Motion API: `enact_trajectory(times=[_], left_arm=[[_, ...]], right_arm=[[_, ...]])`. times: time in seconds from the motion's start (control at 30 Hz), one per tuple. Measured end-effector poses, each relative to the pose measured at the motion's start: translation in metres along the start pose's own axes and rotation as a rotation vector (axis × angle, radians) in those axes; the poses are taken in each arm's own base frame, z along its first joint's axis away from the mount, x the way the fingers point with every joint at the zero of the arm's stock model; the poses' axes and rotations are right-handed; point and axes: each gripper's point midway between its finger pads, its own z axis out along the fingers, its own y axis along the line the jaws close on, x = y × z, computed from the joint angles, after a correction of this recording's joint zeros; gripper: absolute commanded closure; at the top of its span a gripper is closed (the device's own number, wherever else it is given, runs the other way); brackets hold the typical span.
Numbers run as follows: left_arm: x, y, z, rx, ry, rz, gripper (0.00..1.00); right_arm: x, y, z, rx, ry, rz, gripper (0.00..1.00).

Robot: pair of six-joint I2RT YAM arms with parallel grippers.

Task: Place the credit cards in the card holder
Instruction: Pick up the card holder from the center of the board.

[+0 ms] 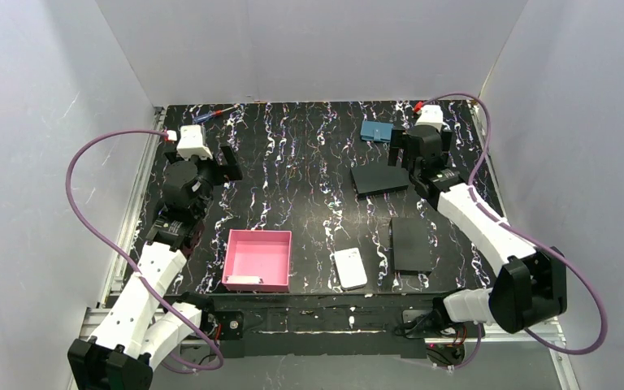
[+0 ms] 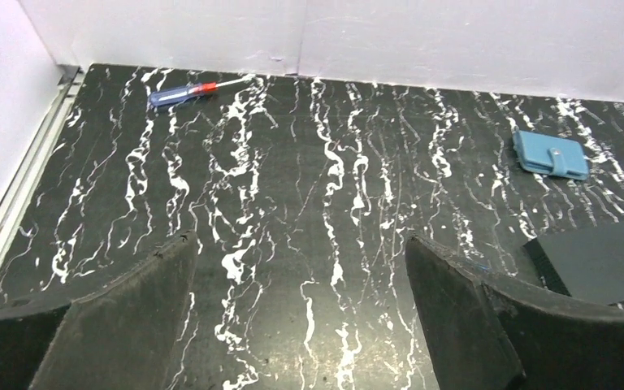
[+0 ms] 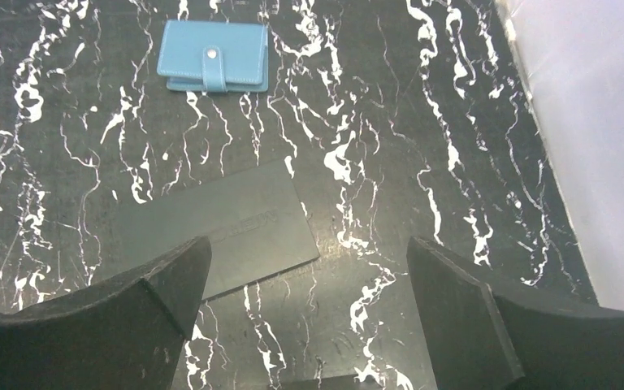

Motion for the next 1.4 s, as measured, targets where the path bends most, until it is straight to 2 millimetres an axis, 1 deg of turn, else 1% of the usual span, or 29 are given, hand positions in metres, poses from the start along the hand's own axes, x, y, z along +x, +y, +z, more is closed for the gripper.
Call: enact_trajectory(times=[0.03,0.17,0.23,0.37,0.47,0.53,0.67,0.73,0.83,0.87,0.9,0.93,1.03,1.1,1.2,1.27,1.33,1.4], left_arm=[[-0.001,-0.002,0.001,0.008,-0.006,-0.002,0.01],[-0.011,-0.007,0.002,0.035,-0.043,-0.011,0.01],[-0.012,-0.008,0.002,0.042,-0.047,-0.013,0.01],[-0.011,-0.012,0.003,0.058,-0.043,-0.02,0.01],[-0.007,-0.016,0.005,0.073,-0.028,-0.024,0.01],[-0.002,-0.018,0.008,0.082,-0.014,-0.027,0.01],[0.004,-0.024,0.01,0.109,0.008,-0.03,0.01],[0.004,-0.028,0.01,0.123,0.012,-0.035,0.01],[0.005,-0.032,0.011,0.144,0.019,-0.044,0.01],[0.005,-0.034,0.012,0.152,0.023,-0.049,0.01],[0.006,-0.037,0.013,0.162,0.028,-0.052,0.01],[0.007,-0.038,0.014,0.169,0.034,-0.057,0.01],[0.012,-0.043,0.016,0.19,0.055,-0.068,0.01],[0.015,-0.046,0.016,0.203,0.066,-0.073,0.01],[0.017,-0.05,0.016,0.219,0.076,-0.081,0.01],[0.018,-0.052,0.017,0.227,0.081,-0.087,0.01],[0.016,-0.054,0.017,0.234,0.081,-0.09,0.01],[0.015,-0.055,0.017,0.238,0.081,-0.095,0.01]], right_arm=[[0.002,0.001,0.003,0.002,0.005,0.001,0.0],[0.019,0.007,0.018,0.01,0.056,-0.006,0.0],[0.026,0.014,0.03,0.007,0.086,-0.018,0.0],[0.036,0.036,0.064,-0.036,0.149,-0.002,0.0],[0.042,0.05,0.102,-0.085,0.202,0.066,0.0],[0.046,0.056,0.126,-0.114,0.231,0.122,0.0],[0.055,0.061,0.169,-0.169,0.28,0.279,0.17],[0.058,0.06,0.189,-0.195,0.298,0.38,0.27],[0.061,0.058,0.217,-0.238,0.323,0.519,0.38],[0.061,0.059,0.226,-0.251,0.329,0.56,0.47],[0.063,0.057,0.237,-0.263,0.336,0.607,0.5],[0.066,0.055,0.245,-0.27,0.344,0.638,0.57],[0.079,0.054,0.261,-0.29,0.39,0.73,0.65],[0.077,0.055,0.268,-0.321,0.394,0.78,0.69],[0.077,0.058,0.275,-0.369,0.401,0.833,0.78],[0.077,0.06,0.276,-0.395,0.407,0.856,0.78],[0.075,0.063,0.276,-0.42,0.409,0.874,0.71],[0.075,0.065,0.275,-0.435,0.408,0.88,0.7]])
